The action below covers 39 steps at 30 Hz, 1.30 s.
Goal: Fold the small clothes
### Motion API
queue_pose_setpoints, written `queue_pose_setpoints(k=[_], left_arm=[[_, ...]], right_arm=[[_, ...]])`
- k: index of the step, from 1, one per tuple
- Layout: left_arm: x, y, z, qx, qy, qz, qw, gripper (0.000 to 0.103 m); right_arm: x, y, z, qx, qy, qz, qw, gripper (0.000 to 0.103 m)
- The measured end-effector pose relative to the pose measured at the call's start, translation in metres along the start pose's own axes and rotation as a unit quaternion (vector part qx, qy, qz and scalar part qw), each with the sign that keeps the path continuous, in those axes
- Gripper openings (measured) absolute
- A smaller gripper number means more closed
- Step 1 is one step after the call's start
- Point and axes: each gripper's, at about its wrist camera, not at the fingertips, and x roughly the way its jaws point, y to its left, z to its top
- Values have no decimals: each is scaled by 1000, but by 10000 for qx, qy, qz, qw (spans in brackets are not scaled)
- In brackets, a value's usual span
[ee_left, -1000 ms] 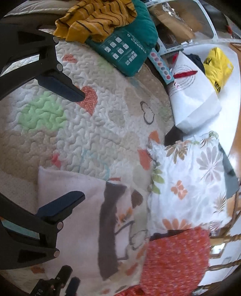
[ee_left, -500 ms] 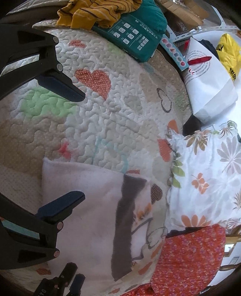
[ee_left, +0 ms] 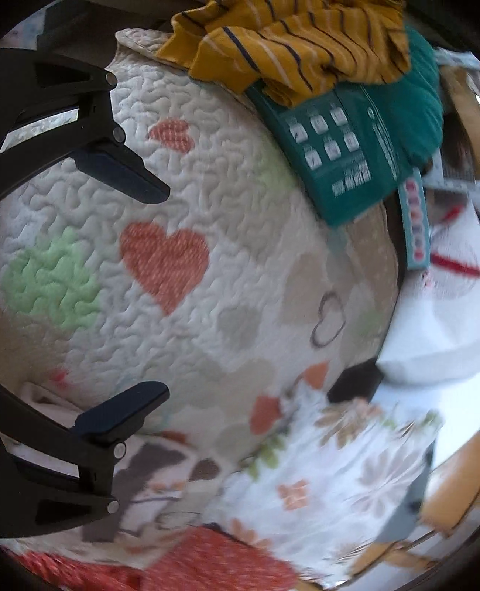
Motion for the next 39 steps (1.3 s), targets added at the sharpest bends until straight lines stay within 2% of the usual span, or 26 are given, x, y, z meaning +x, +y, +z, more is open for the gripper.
queue_pose_setpoints(k=[4, 8, 9, 10, 11, 13, 16, 19, 22, 24, 27, 30, 32, 34, 35, 37, 39], left_arm=[[-3, 18, 6, -216, 37, -121, 9997, 97], [-5, 34, 10, -433, 38, -188, 9989, 97], [-5, 37, 11, -482, 47, -201, 9986, 97], [-5, 40, 11, -539, 62, -211, 9983, 97], [-5, 41, 11, -580, 78, -224, 9980, 97], [-5, 41, 9, -642, 119, -271, 9975, 97], [-8, 32, 4, -523, 119, -309, 9981, 96], [-10, 14, -4, -265, 95, -311, 9991, 97], [-11, -8, -14, -28, 144, -408, 9991, 97], [-11, -29, -23, 189, 177, -479, 9985, 97], [-7, -61, -38, 502, 301, -650, 9962, 97], [-1, -101, -58, 896, 491, -829, 9913, 97], [3, -126, -74, 1152, 630, -949, 9868, 97], [4, -146, -89, 1371, 717, -1070, 9822, 97], [4, -156, -96, 1498, 769, -1136, 9792, 97], [4, -171, -109, 1723, 828, -1212, 9740, 96], [3, -186, -121, 1989, 847, -1235, 9685, 96]], right_arm=[[30, 43, 14, -708, -55, -683, 9951, 60], [64, 69, 34, -996, 15, -1134, 9885, 57], [70, 72, 41, -1002, 7, -1163, 9881, 45], [75, 74, 48, -939, 44, -1121, 9892, 23], [78, 75, 52, -836, 113, -1036, 9910, 13], [80, 71, 61, -557, 214, -881, 9943, 7], [54, 40, 69, 199, 37, -552, 9983, 6], [6, -29, 66, 1273, -342, -448, 9903, 5], [-47, -113, 39, 2279, -684, -581, 9695, 5], [-84, -173, 4, 2964, -828, -772, 9483, 5], [-114, -225, -63, 3546, -696, -1205, 9246, 5], [-103, -252, -118, 3845, -8, -1375, 9128, 6], [-85, -263, -145, 4036, 361, -1279, 9052, 6], [-75, -268, -154, 4075, 529, -1085, 9052, 8], [-77, -268, -156, 4081, 526, -1089, 9049, 11], [-88, -269, -155, 3998, 429, -1243, 9071, 31], [-107, -270, -156, 3939, 204, -1597, 9049, 36]])
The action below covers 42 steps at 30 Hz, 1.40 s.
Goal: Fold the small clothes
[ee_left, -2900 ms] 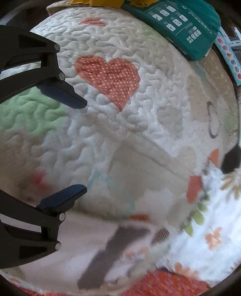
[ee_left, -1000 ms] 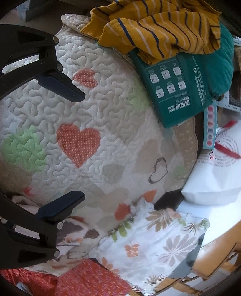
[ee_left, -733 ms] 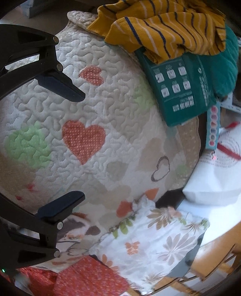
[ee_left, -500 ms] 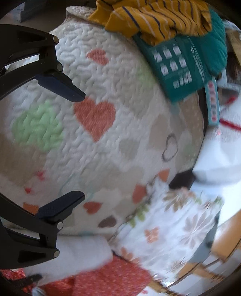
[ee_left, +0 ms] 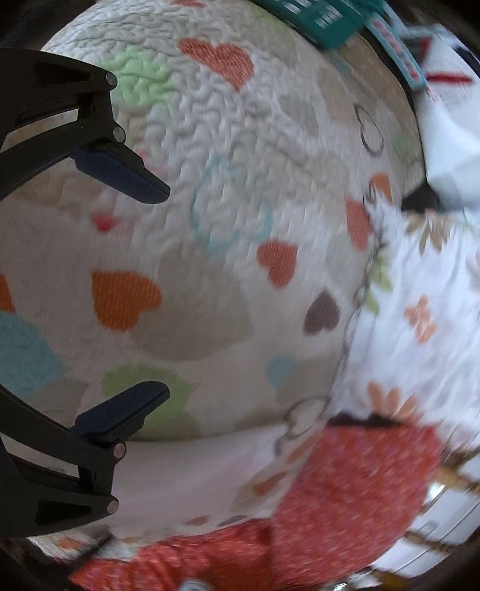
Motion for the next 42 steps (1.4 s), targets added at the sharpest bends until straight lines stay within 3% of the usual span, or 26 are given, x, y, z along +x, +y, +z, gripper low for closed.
queue_pose_setpoints(k=[2, 5, 9, 15, 17, 18, 19, 21, 23, 26, 31, 32, 33, 34, 36, 39, 40, 42], left_arm=[[4, -9, -2, 139, 61, -7, 9999, 96], [11, -17, -3, 178, 149, -74, 9997, 96], [15, -26, -6, 263, 176, -52, 9995, 96], [25, -41, -10, 557, 277, -147, 9980, 96], [28, -46, -10, 598, 321, -339, 9971, 96], [30, -50, -10, 597, 363, -462, 9965, 96], [33, -56, -9, 584, 460, -683, 9949, 96], [43, -67, -9, 519, 660, -1087, 9905, 96], [54, -77, -10, 388, 819, -1508, 9844, 96], [72, -99, -12, 415, 921, -1825, 9780, 96], [85, -118, -16, 131, 1101, -2310, 9666, 96], [87, -124, -17, 177, 1264, -2570, 9579, 87], [87, -129, -19, 197, 1399, -2791, 9498, 47], [84, -135, -19, 300, 1440, -2691, 9518, 40], [69, -142, -16, 528, 1208, -2427, 9611, 34], [54, -143, -12, 654, 1067, -2240, 9665, 34], [51, -144, -12, 769, 1021, -2002, 9714, 40], [58, -144, -17, 1013, 1020, -1485, 9784, 52]], right_arm=[[-20, -4, 6, 76, -496, -187, 9986, 36], [-32, 14, 21, -138, -793, 121, 9967, 36], [3, 67, 34, -683, -202, 782, 9944, 36], [71, 75, 36, -431, 579, 793, 9942, 36], [63, 71, 40, -279, 493, 942, 9939, 37], [53, 69, 46, -276, 298, 1029, 9939, 45], [45, 67, 50, -298, 121, 1026, 9942, 61], [35, 57, 60, -318, -314, 829, 9956, 73], [44, 41, 69, -109, -356, 677, 9970, 73], [72, 9, 75, 428, -77, 868, 9953, 73], [111, -5, 70, 821, 518, 2008, 9748, 72], [116, -2, 67, 810, 581, 2066, 9733, 71], [118, 3, 64, 776, 496, 2011, 9752, 65], [118, 6, 64, 759, 496, 2031, 9750, 49], [118, 5, 66, 1040, 635, 2364, 9640, 38], [103, 0, 68, 1364, 490, 2786, 9494, 36], [99, 1, 69, 1366, 444, 2861, 9474, 36], [98, 4, 67, 1180, 512, 2540, 9586, 41]])
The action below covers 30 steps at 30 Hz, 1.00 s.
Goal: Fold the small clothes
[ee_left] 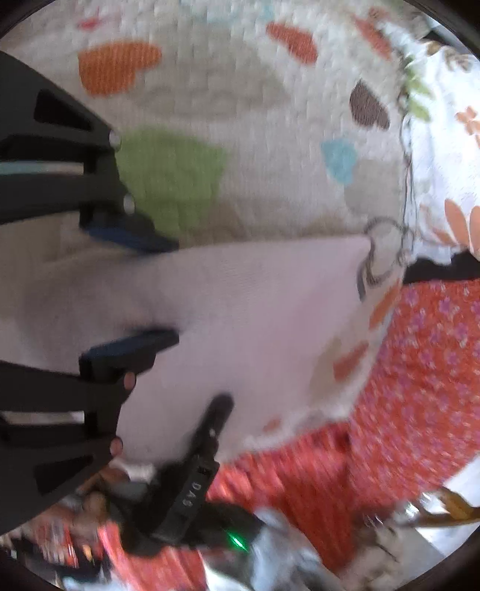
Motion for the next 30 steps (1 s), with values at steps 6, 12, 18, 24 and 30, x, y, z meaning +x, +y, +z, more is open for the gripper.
queue_pose_setpoints(k=[6, 12, 18, 24, 30], left_arm=[[-12, 20, -4, 65, -149, 245, 9996, 71], [-67, 52, -10, -162, -1052, 691, 9919, 74], [-124, 63, -27, -186, -2564, 1936, 9468, 92], [-180, 57, -50, 53, -3660, 2809, 8872, 103], [-214, 42, -73, 31, -4061, 2418, 8813, 103]], right_arm=[[-3, 21, -6, -580, -201, -1342, 9891, 56], [-40, 103, -42, -2062, -822, -1116, 9686, 31], [8, 126, -105, -2711, 573, -625, 9588, 26], [5, 135, -113, -2924, 495, -1116, 9485, 27], [-62, 144, -98, -2455, -630, -1302, 9585, 55]])
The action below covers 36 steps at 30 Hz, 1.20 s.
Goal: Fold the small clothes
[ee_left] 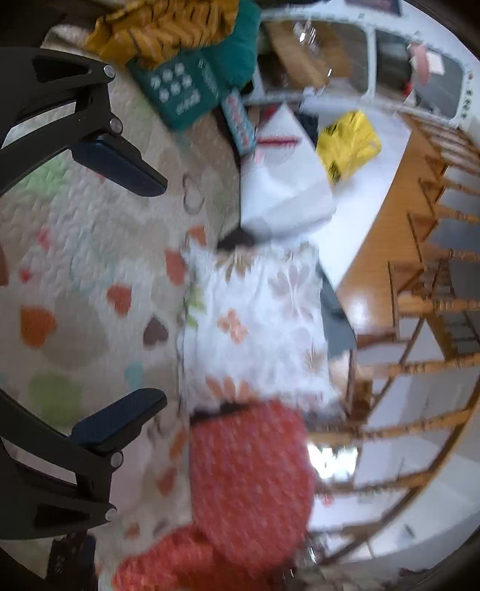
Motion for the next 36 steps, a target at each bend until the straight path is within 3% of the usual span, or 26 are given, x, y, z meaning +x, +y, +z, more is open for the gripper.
queue_pose_setpoints(k=[3, 6, 11, 16, 23, 36], left_arm=[[5, -17, -8, 189, 432, -470, 9978, 103], [19, -42, -31, 560, 1025, -727, 9905, 103], [39, -73, -59, 1069, 1561, -608, 9801, 103], [51, -95, -87, 1687, 1903, -458, 9660, 103], [53, -102, -105, 1807, 2282, -683, 9543, 103], [64, -95, -113, 1537, 2773, -932, 9438, 103]], right_arm=[[-17, -8, -9, 257, -157, -154, 9994, 64], [-12, -16, -21, 242, 38, -503, 9984, 64], [-1, -30, -25, 133, 177, -877, 9959, 64], [7, -41, -24, 270, 283, -895, 9952, 66], [15, -41, -30, 150, 451, -1013, 9937, 68], [23, -28, -38, -164, 570, -1116, 9920, 70]])
